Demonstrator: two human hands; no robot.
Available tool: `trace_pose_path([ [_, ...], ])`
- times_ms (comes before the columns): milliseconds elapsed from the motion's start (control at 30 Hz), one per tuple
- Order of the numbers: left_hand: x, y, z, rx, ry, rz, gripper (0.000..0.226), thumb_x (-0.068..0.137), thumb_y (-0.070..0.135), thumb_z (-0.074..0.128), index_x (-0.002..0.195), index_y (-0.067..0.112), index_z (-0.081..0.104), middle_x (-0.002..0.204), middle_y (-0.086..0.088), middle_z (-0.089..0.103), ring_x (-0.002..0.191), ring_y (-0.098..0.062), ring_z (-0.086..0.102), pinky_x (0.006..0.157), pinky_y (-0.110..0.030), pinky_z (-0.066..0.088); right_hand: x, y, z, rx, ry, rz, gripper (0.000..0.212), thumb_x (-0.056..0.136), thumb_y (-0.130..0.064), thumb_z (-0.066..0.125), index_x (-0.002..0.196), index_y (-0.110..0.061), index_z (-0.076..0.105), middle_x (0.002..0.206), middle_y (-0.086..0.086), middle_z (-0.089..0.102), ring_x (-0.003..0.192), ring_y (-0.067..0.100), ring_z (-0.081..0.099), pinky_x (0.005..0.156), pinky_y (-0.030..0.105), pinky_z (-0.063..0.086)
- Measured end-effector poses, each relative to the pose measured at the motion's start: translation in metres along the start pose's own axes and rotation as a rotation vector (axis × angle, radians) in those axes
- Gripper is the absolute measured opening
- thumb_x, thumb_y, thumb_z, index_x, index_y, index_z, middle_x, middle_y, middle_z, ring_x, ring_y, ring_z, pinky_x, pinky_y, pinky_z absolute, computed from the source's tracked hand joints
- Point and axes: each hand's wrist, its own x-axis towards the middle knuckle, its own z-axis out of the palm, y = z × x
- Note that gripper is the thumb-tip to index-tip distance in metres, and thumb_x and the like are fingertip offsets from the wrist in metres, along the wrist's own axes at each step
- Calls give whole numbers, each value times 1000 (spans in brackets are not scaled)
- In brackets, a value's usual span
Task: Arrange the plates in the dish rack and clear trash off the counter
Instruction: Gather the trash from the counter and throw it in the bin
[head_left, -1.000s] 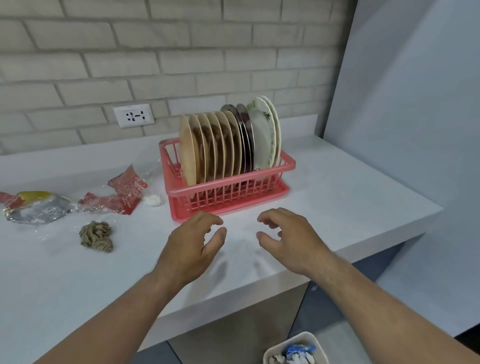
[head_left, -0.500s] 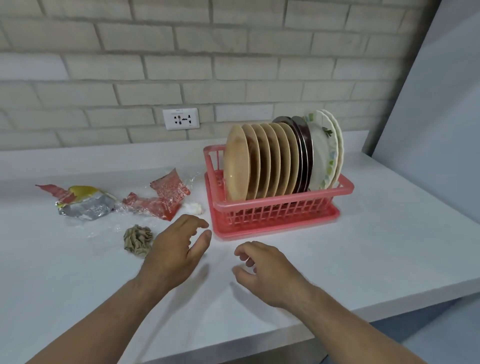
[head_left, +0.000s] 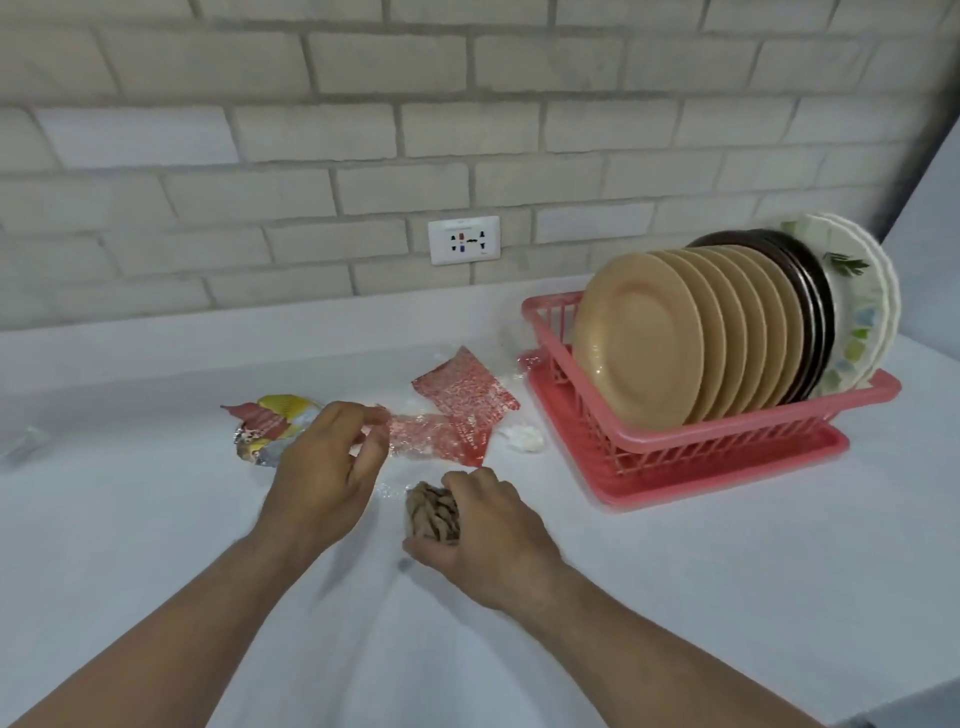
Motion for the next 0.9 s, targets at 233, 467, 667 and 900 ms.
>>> trace_pose_path([
  [233,7,-25,8,-24,-34,15,17,96,23,50,104,18,63,100,11,58,86,-3,53,70,-20,42,14,-7,19,-62,35,-29,35,98,-19,43,133,-20,39,120,9,52,103,30,55,81,39,47],
  [467,25,-4,47,-60,-230,131,21,95,24,50,112,21,63,103,11,59,86,-8,57,77,-28,44,-4,35,2,-77,-23,34,42,92,-4,39,124,-23,58,111,2,49,99,26,56,86,31,46],
  [667,46,42,112,168,-446,264,35,98,32,40,130,19,50,129,2,52,107,-21,55,84,-33,46,-33,68,-26,-29,7,131,22,94,-13,36,98,-13,58,98,0,44,91,24,55,83,33,45],
  [900,50,72,158,558,-536,218,30,99,27,41,123,10,47,118,-7,53,102,-27,57,72,-37,46,-53,102,-45,60,-7,164,34,89,-55,50,72,-28,40,88,-8,41,77,12,47,71,26,40],
])
